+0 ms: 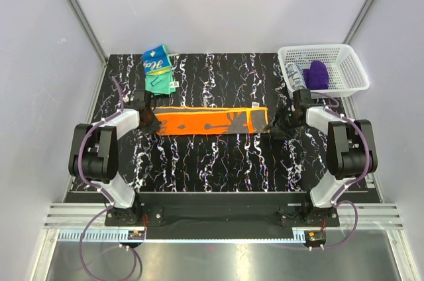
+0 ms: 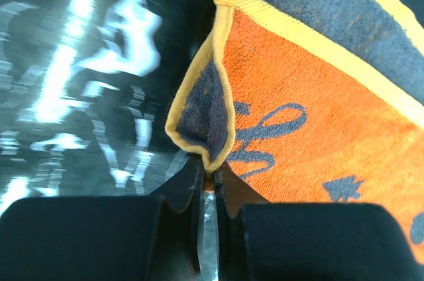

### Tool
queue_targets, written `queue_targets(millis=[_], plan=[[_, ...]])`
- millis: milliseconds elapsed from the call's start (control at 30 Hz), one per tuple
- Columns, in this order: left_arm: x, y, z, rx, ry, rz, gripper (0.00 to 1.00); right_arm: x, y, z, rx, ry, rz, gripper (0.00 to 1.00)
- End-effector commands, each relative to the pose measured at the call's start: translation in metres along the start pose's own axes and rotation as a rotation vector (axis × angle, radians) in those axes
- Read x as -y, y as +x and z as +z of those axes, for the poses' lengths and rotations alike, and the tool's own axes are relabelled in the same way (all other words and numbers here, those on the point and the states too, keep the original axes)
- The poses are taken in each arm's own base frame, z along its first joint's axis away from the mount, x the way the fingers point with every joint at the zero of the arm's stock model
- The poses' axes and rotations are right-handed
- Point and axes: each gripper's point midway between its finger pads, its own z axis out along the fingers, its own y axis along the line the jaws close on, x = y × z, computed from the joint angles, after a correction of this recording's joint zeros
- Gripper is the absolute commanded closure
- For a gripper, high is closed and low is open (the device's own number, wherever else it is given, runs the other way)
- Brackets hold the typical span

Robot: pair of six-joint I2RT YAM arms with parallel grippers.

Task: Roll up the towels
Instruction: Fold the towel

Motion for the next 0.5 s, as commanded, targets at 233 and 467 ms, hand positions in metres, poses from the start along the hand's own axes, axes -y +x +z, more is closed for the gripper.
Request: queue_targets(millis=[233,467], plan=[[-0.010,-0.014,0.001,0.020,-0.062,0.041,0.88,-0.026,-0.004,0.021,0.029,-0.060,0.024,0.41],[-0.007,-0.018,0.003,0.016,-0.059,0.046,0.87,-0.025,0.014,0.038,-0.007,-0.046,0.010,0.76]])
